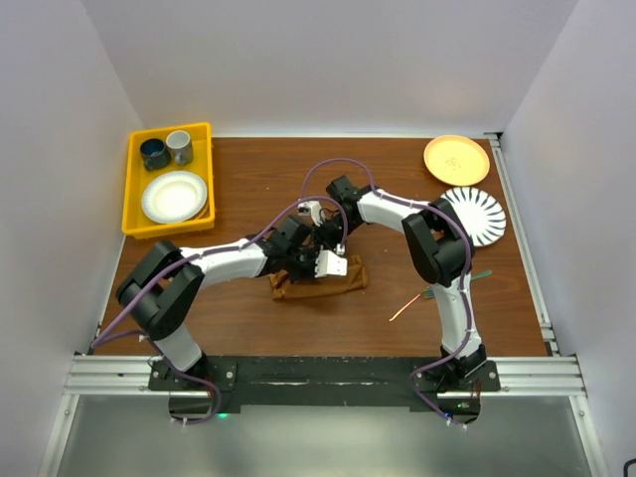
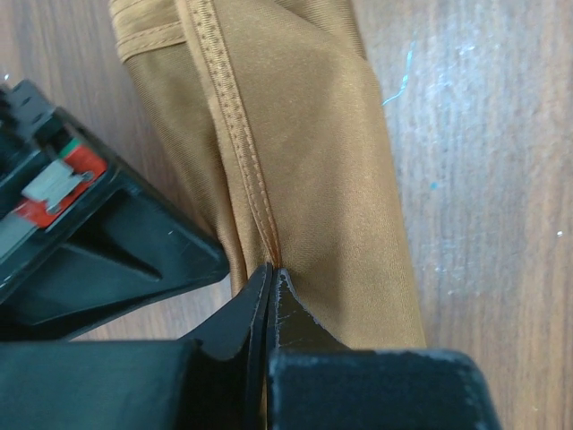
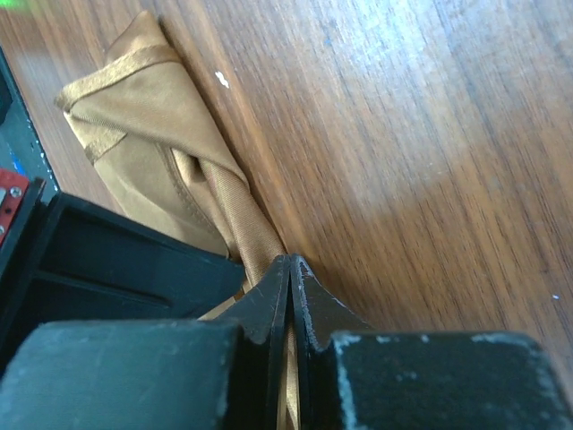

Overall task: Fold the napkin into a case and place the utensils inside
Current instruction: Smooth out the smaller rectangle-folded napkin at the center of the board.

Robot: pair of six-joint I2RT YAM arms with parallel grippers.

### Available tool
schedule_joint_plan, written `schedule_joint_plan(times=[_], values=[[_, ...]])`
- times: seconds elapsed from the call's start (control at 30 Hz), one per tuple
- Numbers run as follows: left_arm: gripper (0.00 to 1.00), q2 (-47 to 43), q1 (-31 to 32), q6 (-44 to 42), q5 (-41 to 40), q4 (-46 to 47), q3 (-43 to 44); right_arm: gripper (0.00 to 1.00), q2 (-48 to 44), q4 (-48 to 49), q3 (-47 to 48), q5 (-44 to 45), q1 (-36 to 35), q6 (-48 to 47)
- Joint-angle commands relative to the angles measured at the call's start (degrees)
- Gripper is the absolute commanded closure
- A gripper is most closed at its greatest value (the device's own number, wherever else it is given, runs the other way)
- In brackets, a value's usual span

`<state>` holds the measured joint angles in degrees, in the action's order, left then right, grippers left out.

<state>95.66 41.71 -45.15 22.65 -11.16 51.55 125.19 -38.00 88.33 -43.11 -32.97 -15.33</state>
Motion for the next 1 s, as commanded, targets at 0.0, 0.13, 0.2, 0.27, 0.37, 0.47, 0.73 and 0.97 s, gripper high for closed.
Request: schedule_joint_plan(times=[0.0, 0.13, 0.2, 0.27, 0.37, 0.47, 0.73, 0.97], values=[[1.00, -2.1, -1.2, -0.9, -0.5, 2.6, 1.6, 0.97, -2.0, -1.3, -1.1, 1.0, -0.9, -2.7], [1.00, -2.9, -1.6, -0.8, -0.4, 3.2, 1.5, 0.97, -1.8, -1.1, -1.0, 1.1, -1.0, -2.9], [1.00, -3.9, -1.7, -0.8, -0.2, 3.3, 1.5, 0.97, -1.8, -1.1, -0.9, 1.2, -1.1, -2.9], [1.00, -4.6, -1.7, -1.1, -0.2, 3.3, 1.5, 0.98, -1.9, -1.0, -1.0, 1.2, -1.3, -2.9], [1.00, -5.1, -1.8, -0.9, -0.1, 3.1, 1.7, 0.97, -1.9, -0.9, -1.1, 1.5, -1.2, -2.9], [1.00, -4.9, -2.0, -1.4, -0.8, 3.9, 0.7, 0.98, -2.1, -0.8, -1.3, 1.5, -1.4, -3.1], [1.00, -2.3, -2.9, -1.8, -0.8, 6.5, -0.6, 0.98, -2.5, -1.3, -1.3, 0.9, -1.4, -3.5], [1.00, -0.9, -2.9, -1.9, -0.2, 7.6, -3.1, 0.95, -3.5, -2.6, -0.4, 1.3, -1.3, -3.2]])
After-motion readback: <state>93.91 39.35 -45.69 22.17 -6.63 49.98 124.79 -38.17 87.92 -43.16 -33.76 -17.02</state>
